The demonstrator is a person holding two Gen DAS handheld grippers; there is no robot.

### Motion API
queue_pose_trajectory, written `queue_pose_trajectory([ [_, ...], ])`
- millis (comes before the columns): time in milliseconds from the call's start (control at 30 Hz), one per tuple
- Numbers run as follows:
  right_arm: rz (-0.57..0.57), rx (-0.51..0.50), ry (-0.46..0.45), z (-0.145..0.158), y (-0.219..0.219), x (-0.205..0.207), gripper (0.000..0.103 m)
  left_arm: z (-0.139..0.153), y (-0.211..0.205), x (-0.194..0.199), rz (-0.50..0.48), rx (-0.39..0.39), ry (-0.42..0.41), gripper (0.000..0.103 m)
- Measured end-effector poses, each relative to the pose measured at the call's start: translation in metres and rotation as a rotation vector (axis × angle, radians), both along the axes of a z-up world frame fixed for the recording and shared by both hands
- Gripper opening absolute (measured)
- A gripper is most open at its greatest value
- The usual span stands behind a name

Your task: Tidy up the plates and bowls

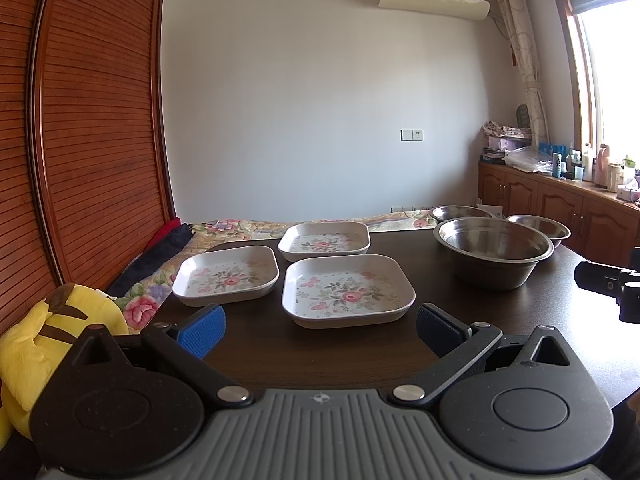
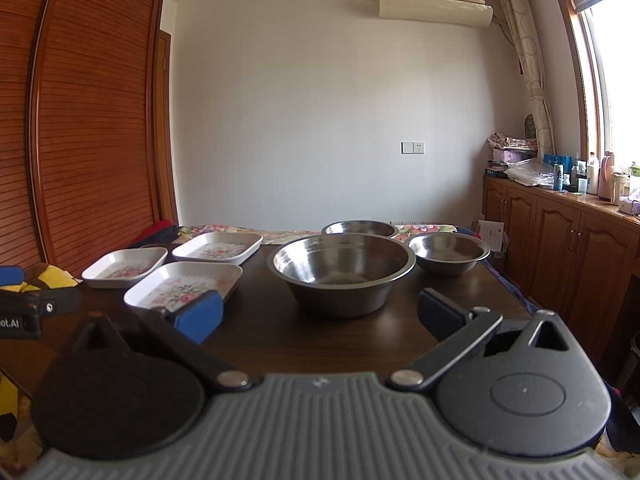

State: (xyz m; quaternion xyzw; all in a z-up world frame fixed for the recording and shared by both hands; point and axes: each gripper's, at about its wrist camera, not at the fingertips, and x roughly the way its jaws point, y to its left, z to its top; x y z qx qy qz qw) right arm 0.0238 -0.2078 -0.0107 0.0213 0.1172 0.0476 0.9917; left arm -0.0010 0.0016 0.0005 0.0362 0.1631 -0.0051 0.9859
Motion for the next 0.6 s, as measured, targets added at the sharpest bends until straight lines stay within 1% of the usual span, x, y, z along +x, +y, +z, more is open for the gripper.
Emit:
queue_pose_trajectory([
  [467, 0.0, -0.004, 0.001, -0.0009, -0.0002, -0.0005, 0.103, 0.0013, -0.0016, -0.0001, -0.001, 0.001, 0.003, 0.103],
  [600, 0.003, -0.006, 0.004, -0.0017, 0.0006, 0.0003, 0.103, -0.0028, -0.0026, 0.0014, -0.004, 0.002, 0.01, 0.103],
])
